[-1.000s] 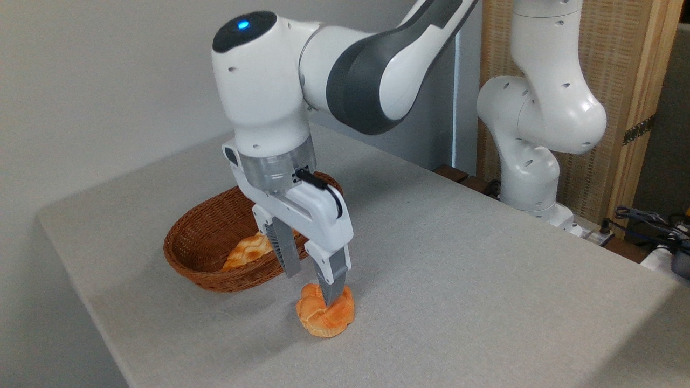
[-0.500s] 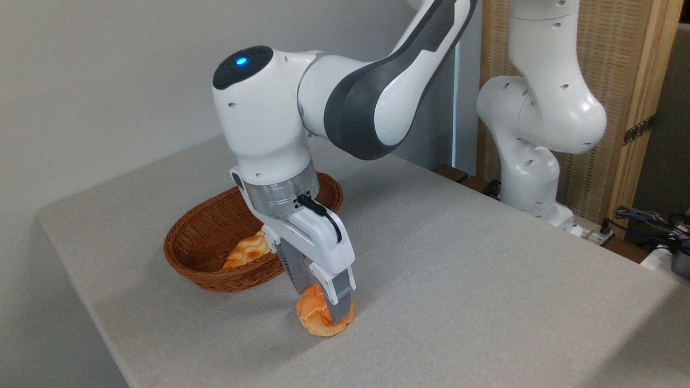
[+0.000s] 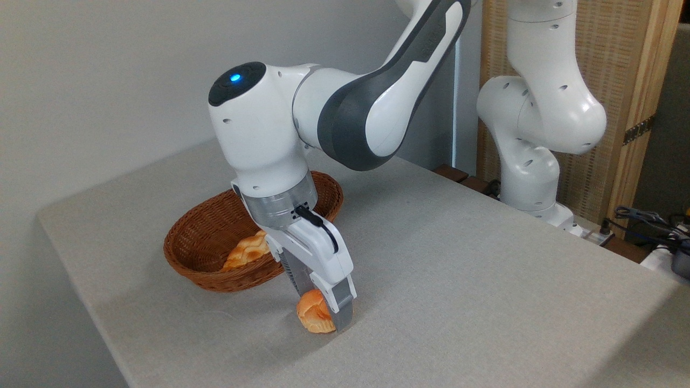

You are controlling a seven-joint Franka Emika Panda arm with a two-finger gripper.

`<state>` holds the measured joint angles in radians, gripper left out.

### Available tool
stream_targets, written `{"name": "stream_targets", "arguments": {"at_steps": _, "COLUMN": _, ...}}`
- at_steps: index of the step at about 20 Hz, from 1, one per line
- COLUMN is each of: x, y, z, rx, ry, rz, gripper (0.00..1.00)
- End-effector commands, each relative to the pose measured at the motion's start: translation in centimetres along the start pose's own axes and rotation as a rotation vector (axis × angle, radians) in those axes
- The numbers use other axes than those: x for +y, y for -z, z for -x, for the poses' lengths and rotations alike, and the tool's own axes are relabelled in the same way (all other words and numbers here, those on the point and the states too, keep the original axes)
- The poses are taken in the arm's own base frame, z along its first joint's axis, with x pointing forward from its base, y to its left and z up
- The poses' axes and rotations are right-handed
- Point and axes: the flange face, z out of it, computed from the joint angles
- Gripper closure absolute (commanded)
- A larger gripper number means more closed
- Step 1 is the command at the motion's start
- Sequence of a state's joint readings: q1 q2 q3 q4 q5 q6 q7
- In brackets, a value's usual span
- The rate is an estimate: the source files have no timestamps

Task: Put bread into the basket
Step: 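Lift the held bread roll and carry it over the basket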

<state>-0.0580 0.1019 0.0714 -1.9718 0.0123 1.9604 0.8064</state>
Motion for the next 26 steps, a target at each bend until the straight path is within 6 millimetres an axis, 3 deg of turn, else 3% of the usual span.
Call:
{"name": "stream_targets", "arguments": {"at_steps": 1, "x": -0.2, "y": -0.1, "z": 0.2, "rx": -0.002, "ry": -0.022, "rz": -0.021, "gripper": 0.44}}
{"name": "stream_targets", "arguments": {"at_steps": 20, "x": -0.2, "y": 0.7, "z": 0.3, "rx": 0.005, "ry": -0.020, "rz": -0.025, "gripper": 0.50}}
{"name": "stream_targets", "arguments": {"at_steps": 26, "x": 0.0, "y": 6.5, "z": -0.1, "rx": 0.134, "ry": 0.015, "rz": -0.054, "gripper": 0.48}}
